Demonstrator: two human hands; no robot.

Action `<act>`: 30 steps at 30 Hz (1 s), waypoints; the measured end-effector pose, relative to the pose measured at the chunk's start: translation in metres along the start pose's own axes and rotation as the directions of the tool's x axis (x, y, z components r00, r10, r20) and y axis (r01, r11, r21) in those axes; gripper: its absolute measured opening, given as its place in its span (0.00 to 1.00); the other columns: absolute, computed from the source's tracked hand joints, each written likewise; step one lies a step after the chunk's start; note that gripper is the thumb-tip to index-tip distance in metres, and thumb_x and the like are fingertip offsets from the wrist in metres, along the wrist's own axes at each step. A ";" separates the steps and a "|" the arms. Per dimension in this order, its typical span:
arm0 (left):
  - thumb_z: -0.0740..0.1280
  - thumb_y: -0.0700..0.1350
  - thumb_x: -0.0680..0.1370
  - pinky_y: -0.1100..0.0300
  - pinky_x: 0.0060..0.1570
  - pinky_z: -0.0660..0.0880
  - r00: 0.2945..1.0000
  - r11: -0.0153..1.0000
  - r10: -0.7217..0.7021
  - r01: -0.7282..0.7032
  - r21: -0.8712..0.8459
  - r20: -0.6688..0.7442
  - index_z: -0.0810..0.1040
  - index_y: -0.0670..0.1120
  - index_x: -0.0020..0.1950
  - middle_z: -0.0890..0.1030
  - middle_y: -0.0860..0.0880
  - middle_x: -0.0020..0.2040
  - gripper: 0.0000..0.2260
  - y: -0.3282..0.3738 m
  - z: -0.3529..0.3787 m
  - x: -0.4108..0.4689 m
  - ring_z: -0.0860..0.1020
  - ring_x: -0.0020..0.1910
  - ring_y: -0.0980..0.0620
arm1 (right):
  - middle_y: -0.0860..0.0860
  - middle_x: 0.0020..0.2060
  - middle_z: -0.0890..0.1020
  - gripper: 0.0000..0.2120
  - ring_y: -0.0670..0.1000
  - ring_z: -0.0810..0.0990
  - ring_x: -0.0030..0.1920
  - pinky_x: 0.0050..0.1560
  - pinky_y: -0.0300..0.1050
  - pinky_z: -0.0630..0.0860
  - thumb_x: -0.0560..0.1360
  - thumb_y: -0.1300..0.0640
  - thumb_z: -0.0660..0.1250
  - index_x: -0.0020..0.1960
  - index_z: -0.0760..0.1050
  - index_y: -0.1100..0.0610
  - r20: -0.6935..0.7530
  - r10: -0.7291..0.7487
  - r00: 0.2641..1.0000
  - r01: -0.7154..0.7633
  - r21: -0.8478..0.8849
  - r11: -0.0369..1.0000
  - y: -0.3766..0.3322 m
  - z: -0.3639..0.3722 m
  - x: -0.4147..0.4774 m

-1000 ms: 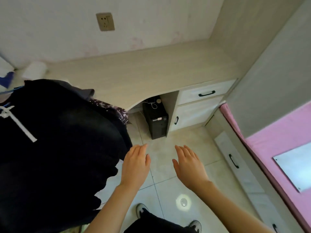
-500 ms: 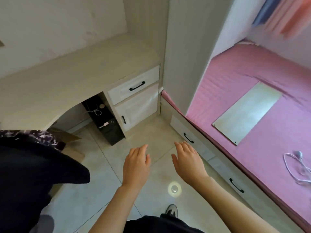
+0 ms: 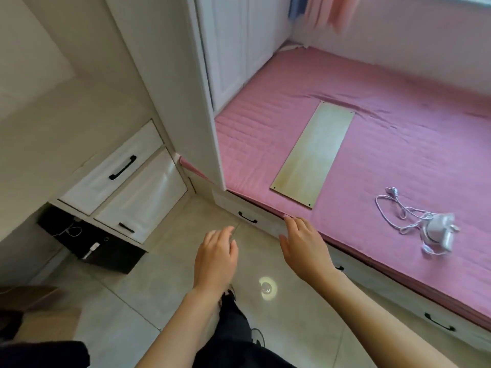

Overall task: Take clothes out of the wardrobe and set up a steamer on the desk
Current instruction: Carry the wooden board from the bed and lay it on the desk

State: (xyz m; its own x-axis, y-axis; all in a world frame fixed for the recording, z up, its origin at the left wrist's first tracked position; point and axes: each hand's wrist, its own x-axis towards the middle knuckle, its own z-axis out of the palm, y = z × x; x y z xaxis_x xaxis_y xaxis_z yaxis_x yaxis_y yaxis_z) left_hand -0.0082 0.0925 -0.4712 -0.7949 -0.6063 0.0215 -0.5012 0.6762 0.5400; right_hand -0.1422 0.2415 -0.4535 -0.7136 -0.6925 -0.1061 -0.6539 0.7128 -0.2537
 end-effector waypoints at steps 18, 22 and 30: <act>0.60 0.43 0.80 0.57 0.62 0.68 0.933 0.969 0.223 -0.244 0.042 0.282 0.73 0.44 0.67 0.78 0.47 0.62 0.16 0.079 0.085 0.257 0.72 0.61 0.50 | 0.60 0.58 0.77 0.21 0.61 0.73 0.59 0.57 0.51 0.71 0.78 0.58 0.61 0.69 0.67 0.64 0.015 0.437 0.899 -0.436 0.095 0.895 0.140 -0.031 0.163; 0.58 0.44 0.81 0.58 0.65 0.67 0.913 0.972 0.211 -0.233 0.020 0.350 0.71 0.45 0.69 0.75 0.49 0.65 0.16 0.098 0.113 0.301 0.70 0.64 0.53 | 0.56 0.65 0.72 0.22 0.56 0.68 0.66 0.60 0.47 0.67 0.80 0.54 0.56 0.72 0.62 0.60 0.053 0.502 0.863 -0.505 0.093 0.858 0.183 -0.034 0.194; 0.58 0.44 0.81 0.55 0.64 0.70 0.888 0.996 0.062 -0.085 0.029 0.456 0.70 0.45 0.69 0.74 0.49 0.66 0.16 0.137 0.192 0.371 0.71 0.64 0.52 | 0.56 0.67 0.70 0.21 0.56 0.67 0.66 0.62 0.47 0.66 0.82 0.54 0.52 0.73 0.60 0.60 0.165 0.512 0.843 -0.531 0.108 0.840 0.274 -0.022 0.262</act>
State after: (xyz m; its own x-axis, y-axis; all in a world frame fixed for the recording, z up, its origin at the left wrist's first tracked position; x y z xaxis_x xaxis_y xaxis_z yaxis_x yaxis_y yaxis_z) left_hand -0.4372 0.0403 -0.5508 -0.8930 -0.3052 -0.3308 -0.4415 0.7373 0.5114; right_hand -0.5139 0.2581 -0.5296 -0.8949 -0.2377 -0.3777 -0.1435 0.9547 -0.2607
